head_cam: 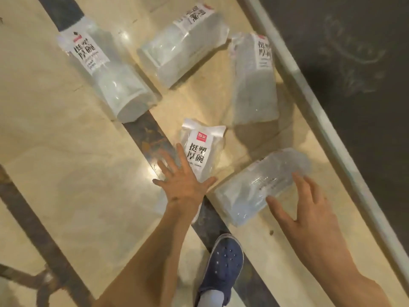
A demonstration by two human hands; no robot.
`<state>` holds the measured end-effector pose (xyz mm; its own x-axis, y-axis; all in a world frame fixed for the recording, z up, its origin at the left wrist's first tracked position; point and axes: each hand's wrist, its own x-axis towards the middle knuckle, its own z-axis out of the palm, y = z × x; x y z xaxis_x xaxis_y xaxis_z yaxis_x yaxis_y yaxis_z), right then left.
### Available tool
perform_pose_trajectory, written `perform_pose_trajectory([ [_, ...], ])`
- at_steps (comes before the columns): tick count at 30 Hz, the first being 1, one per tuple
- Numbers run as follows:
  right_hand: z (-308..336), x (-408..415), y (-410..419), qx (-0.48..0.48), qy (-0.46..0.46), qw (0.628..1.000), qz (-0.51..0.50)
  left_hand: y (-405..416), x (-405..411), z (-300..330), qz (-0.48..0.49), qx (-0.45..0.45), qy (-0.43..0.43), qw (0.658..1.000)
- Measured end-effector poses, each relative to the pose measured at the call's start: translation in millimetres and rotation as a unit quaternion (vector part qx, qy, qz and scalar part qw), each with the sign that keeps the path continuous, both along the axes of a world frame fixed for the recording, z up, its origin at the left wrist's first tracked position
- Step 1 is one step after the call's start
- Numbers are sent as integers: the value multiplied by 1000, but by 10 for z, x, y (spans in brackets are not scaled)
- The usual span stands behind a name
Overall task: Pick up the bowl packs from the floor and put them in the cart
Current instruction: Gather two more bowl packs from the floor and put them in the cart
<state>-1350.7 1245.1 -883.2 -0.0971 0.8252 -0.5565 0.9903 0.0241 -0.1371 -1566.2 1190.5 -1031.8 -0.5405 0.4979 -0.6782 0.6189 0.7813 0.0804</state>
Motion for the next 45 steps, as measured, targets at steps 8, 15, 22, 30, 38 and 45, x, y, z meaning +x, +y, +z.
perform_pose_trajectory([
  [8, -379, -39, -11, -7, -11, 1000, -22, -136, 96, -323, 32, 102, 55, 993],
  [15, -260, -353, 167, -31, -12, 994, -103, -267, -200, 174, 46, 132, 24, 990],
  [22, -737, -577, 184, -58, -44, 938, -338, -474, -511, 531, 28, 157, 16, 987],
  [30, -1572, -510, 296, -67, -8, 844, -533, -536, -624, 300, 14, 171, -27, 985],
  [38, -1893, -421, 205, -9, 42, 817, -575, -551, -669, 141, -27, 182, -5, 983],
  [45, -1499, -111, 98, -17, 116, 836, -536, -413, -617, 485, -23, 161, -23, 986],
])
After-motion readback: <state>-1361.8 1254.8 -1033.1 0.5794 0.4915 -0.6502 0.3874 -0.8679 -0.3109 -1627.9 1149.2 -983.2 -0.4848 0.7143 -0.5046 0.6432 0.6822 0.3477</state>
